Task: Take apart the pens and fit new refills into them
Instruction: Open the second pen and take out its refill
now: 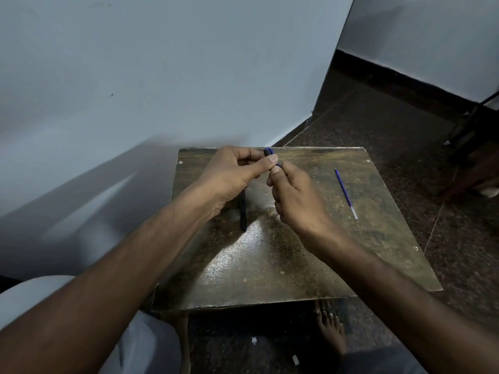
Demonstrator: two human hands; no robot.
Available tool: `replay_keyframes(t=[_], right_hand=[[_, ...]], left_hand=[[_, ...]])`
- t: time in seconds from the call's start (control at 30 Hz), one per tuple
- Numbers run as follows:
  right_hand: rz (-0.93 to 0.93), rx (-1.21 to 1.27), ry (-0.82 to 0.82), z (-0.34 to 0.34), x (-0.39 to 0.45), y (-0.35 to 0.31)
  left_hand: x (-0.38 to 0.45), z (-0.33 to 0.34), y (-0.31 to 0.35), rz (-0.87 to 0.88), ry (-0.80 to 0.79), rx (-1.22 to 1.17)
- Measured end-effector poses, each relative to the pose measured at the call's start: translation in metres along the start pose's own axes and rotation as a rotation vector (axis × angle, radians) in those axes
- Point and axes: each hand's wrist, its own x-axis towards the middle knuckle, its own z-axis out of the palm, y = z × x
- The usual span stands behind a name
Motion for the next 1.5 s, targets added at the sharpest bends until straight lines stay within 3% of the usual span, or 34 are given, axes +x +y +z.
replay_keyframes(t=[0.2, 0.43, 0.57, 0.77, 0.87, 0.93, 1.03, 1.17, 1.37, 1.5], right_hand=[[-0.094, -0.169, 0.048, 0.003, -0.003, -0.005], [0.058, -0.315, -0.074, -0.012, -0.001, -0.001], [-0.029, -0.407, -0.106, -0.013, 0.001, 0.002], [-0.099, -0.165, -0.094, -0.013, 0.0, -0.001], [-0.046, -0.173, -0.137, -0.014, 0.002, 0.001], [0.022, -0.19, -0.17, -0.013, 0.0, 0.003], [0.082, -0.096, -0.133, -0.011, -0.001, 0.005], [0.136, 0.024, -0.084, -0.012, 0.002, 0.003], [0.186, 0.087, -0.055, -0.011, 0.003, 0.002], [0.237, 0.21, -0.078, -0.015, 0.006, 0.004]], left_hand=[[0.0, -0.012, 0.004, -0.046, 0.007, -0.026], [0.001, -0.04, 0.013, -0.032, 0.155, 0.068], [0.004, -0.057, 0.016, -0.054, 0.163, 0.072], [0.003, -0.04, 0.013, -0.075, 0.094, 0.104], [0.005, -0.044, 0.016, -0.058, 0.186, 0.098], [0.009, -0.057, 0.014, -0.053, 0.257, 0.271], [0.012, -0.067, 0.006, -0.104, 0.206, 0.595], [0.015, -0.056, -0.01, -0.164, 0.148, 0.756], [0.016, -0.053, -0.013, -0.126, 0.167, 0.849], [0.007, -0.049, 0.001, 0.059, 0.231, 0.779]])
